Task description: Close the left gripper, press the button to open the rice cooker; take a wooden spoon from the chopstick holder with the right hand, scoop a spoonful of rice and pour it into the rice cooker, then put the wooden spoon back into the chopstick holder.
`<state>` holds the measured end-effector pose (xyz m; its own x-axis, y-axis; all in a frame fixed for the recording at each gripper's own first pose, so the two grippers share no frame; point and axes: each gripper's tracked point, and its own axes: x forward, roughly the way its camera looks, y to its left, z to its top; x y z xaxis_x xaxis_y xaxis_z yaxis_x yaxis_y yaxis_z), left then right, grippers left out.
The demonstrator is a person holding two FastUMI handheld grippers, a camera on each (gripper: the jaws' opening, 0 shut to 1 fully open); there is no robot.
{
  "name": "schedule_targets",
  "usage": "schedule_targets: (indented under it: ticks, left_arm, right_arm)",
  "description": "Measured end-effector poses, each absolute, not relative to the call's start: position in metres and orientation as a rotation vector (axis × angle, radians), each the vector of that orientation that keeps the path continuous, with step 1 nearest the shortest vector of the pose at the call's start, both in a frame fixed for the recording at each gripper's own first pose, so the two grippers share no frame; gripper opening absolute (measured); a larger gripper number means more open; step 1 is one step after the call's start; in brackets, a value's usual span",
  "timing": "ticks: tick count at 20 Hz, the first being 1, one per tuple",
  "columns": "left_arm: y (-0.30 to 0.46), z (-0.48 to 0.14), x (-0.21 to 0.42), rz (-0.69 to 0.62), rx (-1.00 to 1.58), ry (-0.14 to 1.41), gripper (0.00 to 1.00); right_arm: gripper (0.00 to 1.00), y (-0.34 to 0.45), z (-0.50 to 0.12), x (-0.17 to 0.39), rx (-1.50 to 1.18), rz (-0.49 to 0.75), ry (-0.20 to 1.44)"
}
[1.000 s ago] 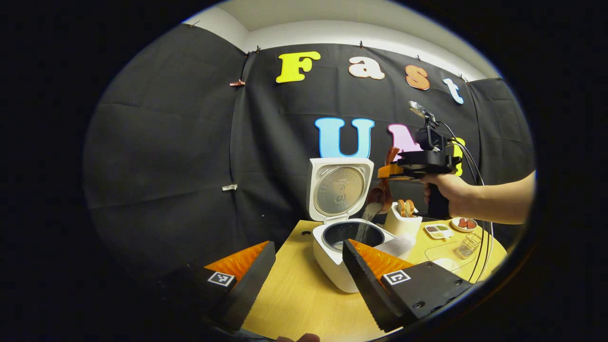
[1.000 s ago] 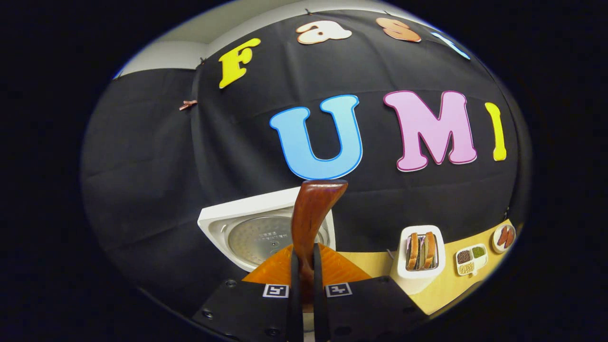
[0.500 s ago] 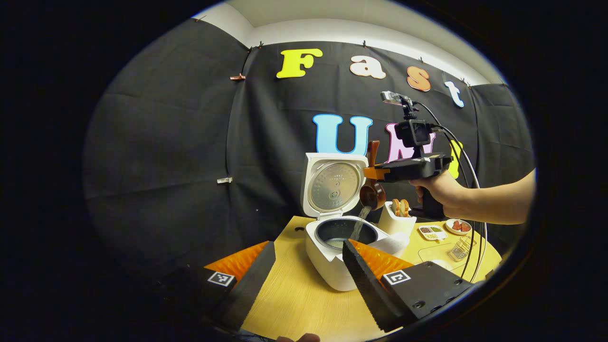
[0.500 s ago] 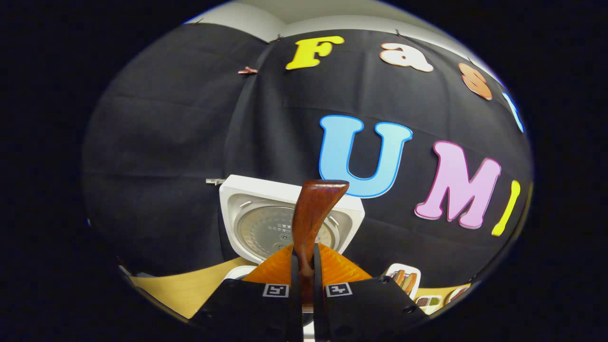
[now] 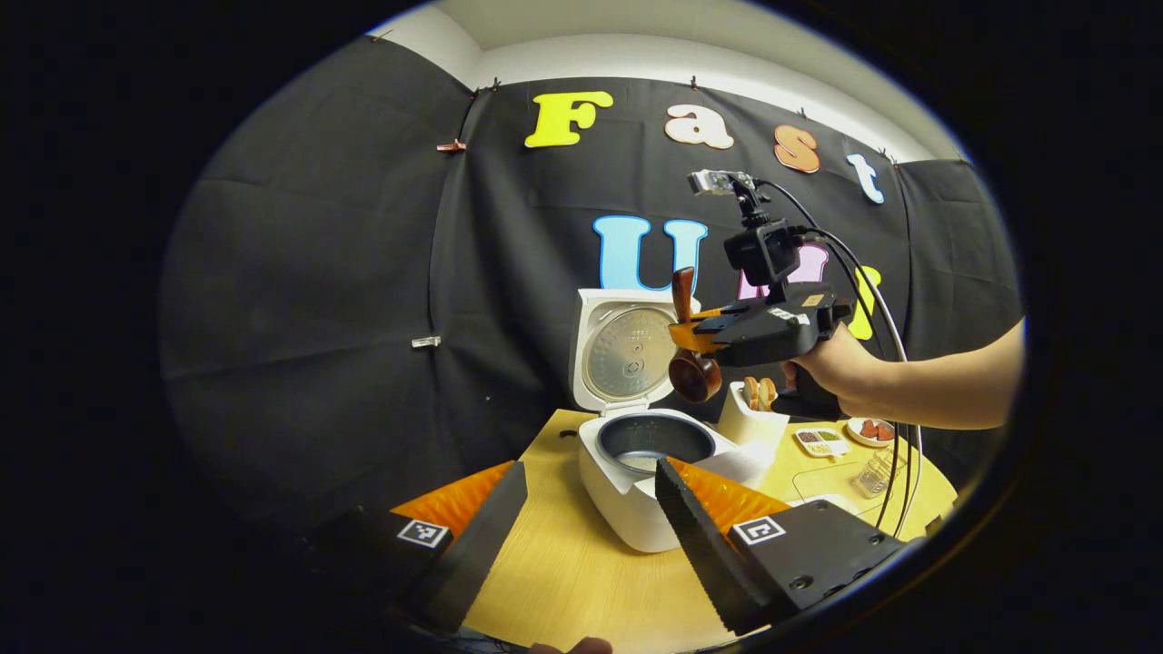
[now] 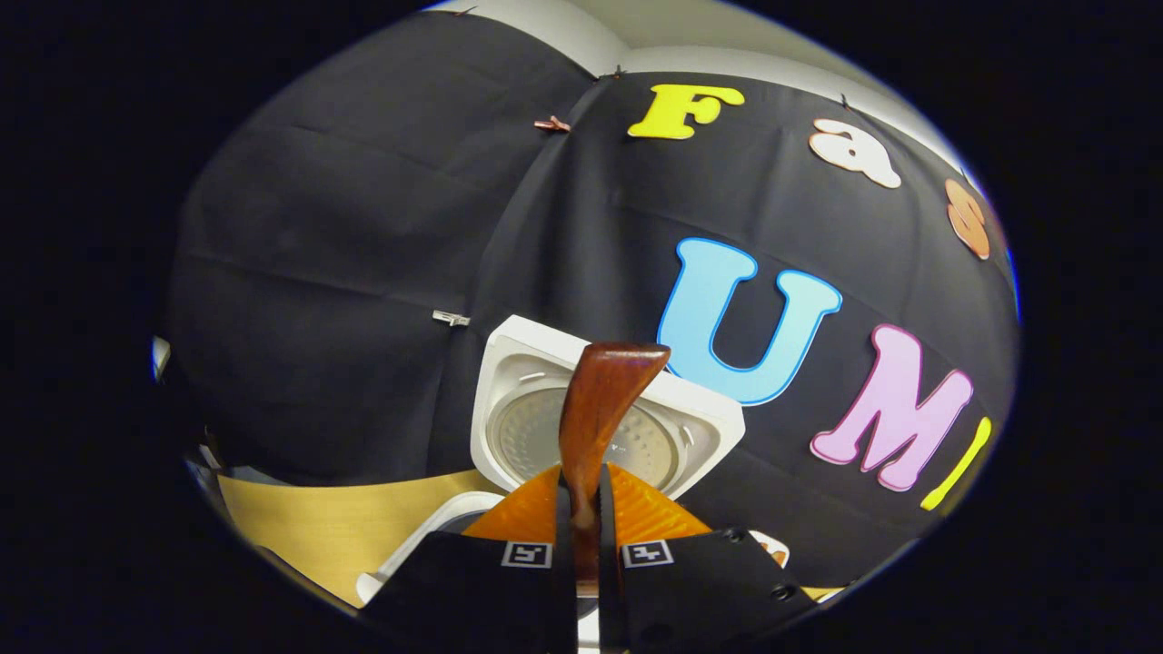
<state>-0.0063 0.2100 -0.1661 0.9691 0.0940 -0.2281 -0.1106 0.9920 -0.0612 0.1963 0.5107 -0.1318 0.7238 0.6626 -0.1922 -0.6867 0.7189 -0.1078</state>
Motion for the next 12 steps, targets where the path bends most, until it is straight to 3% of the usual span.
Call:
schedule_targets:
  ticks: [5, 9, 10, 12]
  left_arm:
    - [0.205, -0.161, -0.011, 0.100, -0.050, 0.220, 0.98]
    - [0.193, -0.158, -0.015, 0.091, -0.055, 0.215, 0.98]
    - [0.190, -0.157, -0.016, 0.088, -0.059, 0.214, 0.98]
    - [0.181, -0.152, -0.016, 0.080, -0.057, 0.206, 0.98]
  right_arm:
    - [0.13, 0.481, -0.130, 0.212, 0.164, 0.672, 0.303]
    - [0.13, 0.447, -0.112, 0.220, 0.322, 0.634, 0.318]
    - [0.10, 0.439, -0.107, 0.219, 0.371, 0.629, 0.327]
    - [0.13, 0.418, -0.100, 0.219, 0.445, 0.615, 0.343]
